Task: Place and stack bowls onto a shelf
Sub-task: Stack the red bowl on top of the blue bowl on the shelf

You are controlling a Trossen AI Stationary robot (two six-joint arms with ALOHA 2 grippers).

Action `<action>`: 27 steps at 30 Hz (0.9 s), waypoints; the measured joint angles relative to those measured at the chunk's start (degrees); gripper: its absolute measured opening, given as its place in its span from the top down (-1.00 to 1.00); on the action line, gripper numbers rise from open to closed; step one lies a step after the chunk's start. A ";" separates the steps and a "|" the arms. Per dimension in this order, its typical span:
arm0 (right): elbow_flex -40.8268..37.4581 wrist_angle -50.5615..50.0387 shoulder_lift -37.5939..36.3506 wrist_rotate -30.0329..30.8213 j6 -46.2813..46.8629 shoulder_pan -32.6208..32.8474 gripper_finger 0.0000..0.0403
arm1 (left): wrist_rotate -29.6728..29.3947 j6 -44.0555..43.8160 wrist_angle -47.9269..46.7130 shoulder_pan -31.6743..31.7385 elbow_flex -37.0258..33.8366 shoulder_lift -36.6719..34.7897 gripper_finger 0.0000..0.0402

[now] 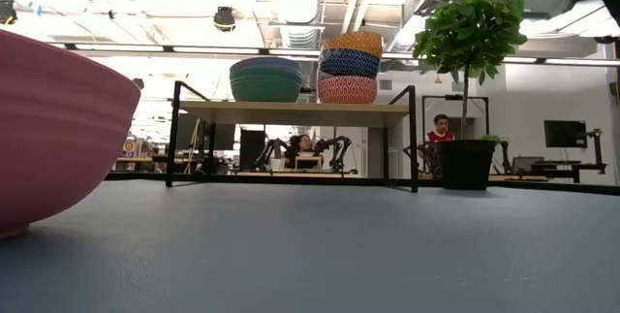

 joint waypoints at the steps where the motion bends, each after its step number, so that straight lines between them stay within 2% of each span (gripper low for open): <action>1: 0.00 0.11 0.00 -0.43 -0.05 0.18 0.14 | 0.00 0.20 0.27 0.16 0.02 0.04 1.00; 12: -0.02 -0.46 0.11 -0.17 -2.49 -0.17 0.14 | 0.12 -0.55 0.23 0.23 0.02 0.05 1.00; 16: -0.02 -1.45 0.11 -0.60 -0.34 -1.96 0.14 | 0.12 -0.93 0.38 0.23 0.02 0.05 1.00; 18: -0.02 -2.43 0.11 -2.64 1.51 -2.93 0.17 | 0.12 -0.62 1.34 0.23 0.02 0.05 1.00; 23: -0.02 -5.25 0.10 -9.19 6.63 -4.78 0.38 | -0.08 1.29 2.52 0.23 0.02 0.02 1.00; 27: -0.02 -5.40 0.09 -9.22 7.21 -5.26 0.67 | 0.18 1.28 2.46 0.23 0.02 0.01 1.00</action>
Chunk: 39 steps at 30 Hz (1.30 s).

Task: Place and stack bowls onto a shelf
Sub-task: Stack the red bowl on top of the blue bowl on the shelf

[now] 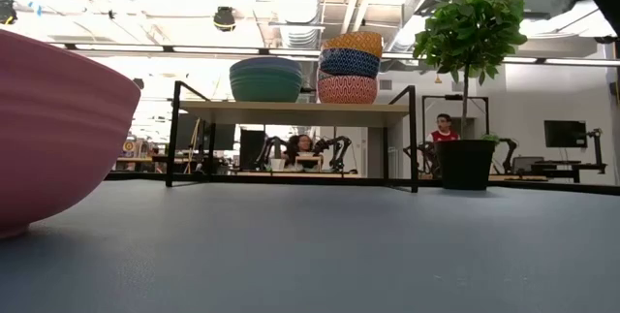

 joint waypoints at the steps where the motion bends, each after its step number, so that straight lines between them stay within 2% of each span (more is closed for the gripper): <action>1: 0.00 0.09 -0.03 0.59 0.02 0.00 0.76 | 0.30 -0.02 0.04 0.00 0.00 0.00 1.00; 2: 0.00 0.03 -0.07 0.75 -0.04 -0.06 0.84 | 0.67 -0.03 0.18 -0.09 0.00 0.00 1.00; 8: 0.00 -0.31 -0.07 0.20 0.17 -0.17 0.85 | 2.13 0.35 0.24 0.16 0.00 0.02 0.88; 12: -0.07 -1.11 0.04 -3.17 0.06 0.07 0.85 | 7.11 3.04 1.16 1.31 -0.01 -0.53 0.62; 16: -0.09 -1.96 0.11 -3.76 0.01 -0.26 0.85 | 13.56 10.47 4.60 2.85 -0.04 -2.49 0.29; 19: -0.09 -2.65 -0.27 -4.74 0.73 -1.70 0.85 | 15.16 15.32 7.92 2.99 -0.07 -4.31 0.07; 23: -0.01 -2.45 -0.66 -9.39 2.78 -4.61 0.85 | 15.56 19.41 12.33 2.89 -0.07 -7.07 -0.12; 26: 0.00 -2.44 -0.66 -14.41 5.79 -7.79 0.85 | 17.44 20.79 14.18 3.02 -0.09 -9.29 -0.18; 30: 0.00 -2.60 -0.64 -24.59 12.25 -12.46 0.85 | 19.06 19.90 14.27 2.99 -0.15 -11.54 -0.20; 35: -0.04 -6.19 -0.64 -22.44 15.74 -17.90 0.85 | 15.79 22.62 13.92 2.89 0.13 -13.66 -0.20; 39: 0.00 -8.56 -0.85 -25.47 16.05 -17.22 0.85 | 14.88 21.94 13.75 3.83 0.07 -13.26 -0.20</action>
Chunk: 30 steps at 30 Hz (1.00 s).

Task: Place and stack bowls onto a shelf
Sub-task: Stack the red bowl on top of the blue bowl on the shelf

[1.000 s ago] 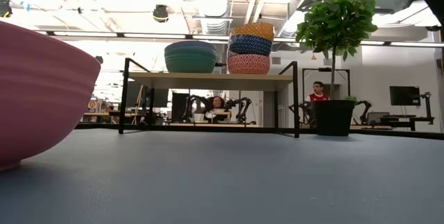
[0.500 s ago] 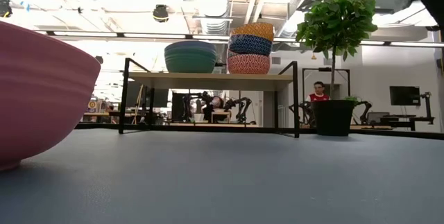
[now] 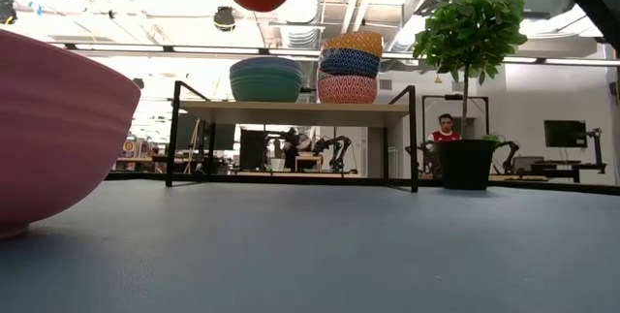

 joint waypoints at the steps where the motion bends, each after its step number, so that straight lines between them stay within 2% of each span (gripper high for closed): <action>1: -0.02 -0.09 0.09 -0.10 0.04 0.00 0.85 | 0.85 -0.47 0.00 0.13 -0.06 0.15 -0.20; 7: 0.00 -1.13 0.09 0.82 3.41 -4.15 0.85 | 8.05 -3.31 0.00 1.51 -0.10 -0.80 -0.20; 10: -0.01 -3.77 0.11 -2.68 6.96 -6.27 0.85 | 10.99 -4.58 -0.68 1.84 -0.09 -1.16 -0.20; 13: 0.01 -4.26 0.61 -9.63 10.36 -8.80 0.85 | 11.48 -5.85 -2.15 2.39 -0.10 -1.12 -0.20; 16: 0.00 -6.36 1.00 -13.29 12.31 -10.78 0.85 | 11.62 -8.10 -3.80 2.82 -0.10 -1.52 -0.20; 23: -0.10 -8.77 3.64 -18.32 12.82 -11.11 0.85 | 12.62 -13.68 -8.80 3.32 -0.12 -1.36 -0.20; 30: 0.06 -8.32 5.98 -18.23 13.13 -10.25 0.85 | 12.63 -17.01 -11.81 3.34 -0.12 -1.38 -0.20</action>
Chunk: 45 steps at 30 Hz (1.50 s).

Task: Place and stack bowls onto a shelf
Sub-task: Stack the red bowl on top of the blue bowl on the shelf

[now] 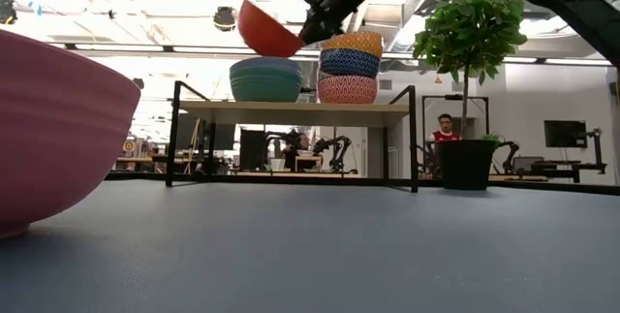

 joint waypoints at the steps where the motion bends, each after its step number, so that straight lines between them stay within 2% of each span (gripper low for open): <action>1: 0.01 -0.40 0.17 -0.10 0.02 -0.04 0.85 | 0.02 -0.43 -0.09 0.00 0.00 0.00 -0.20; 10: -0.10 -2.44 1.54 -2.37 0.10 -0.60 0.84 | 1.04 -2.15 -1.50 -0.02 0.00 0.00 -0.20; 16: -0.10 -2.42 1.52 -1.23 0.07 -0.46 0.60 | 1.05 -2.17 -1.54 -0.02 0.00 0.00 -0.20; 22: -0.10 -2.29 1.52 -1.25 -0.59 -0.87 0.53 | 1.09 -2.17 -1.56 -0.02 0.00 0.00 -0.20; 26: -0.10 -0.64 1.52 -1.18 -3.15 -0.87 0.46 | 1.11 -2.17 -2.27 -0.02 0.00 0.00 -0.20; 35: -0.04 6.13 -0.27 -1.14 -3.08 -1.90 0.12 | 3.07 -1.69 -2.77 -0.02 0.00 -0.02 -0.20; 38: 0.26 9.65 -1.40 -0.69 -5.01 -1.66 0.13 | 3.91 -2.09 -4.33 -0.04 0.00 -0.02 -0.20; 45: 0.03 8.48 0.96 -2.38 -7.99 -0.70 0.32 | 3.99 -3.56 -6.98 -0.02 0.00 0.00 -0.20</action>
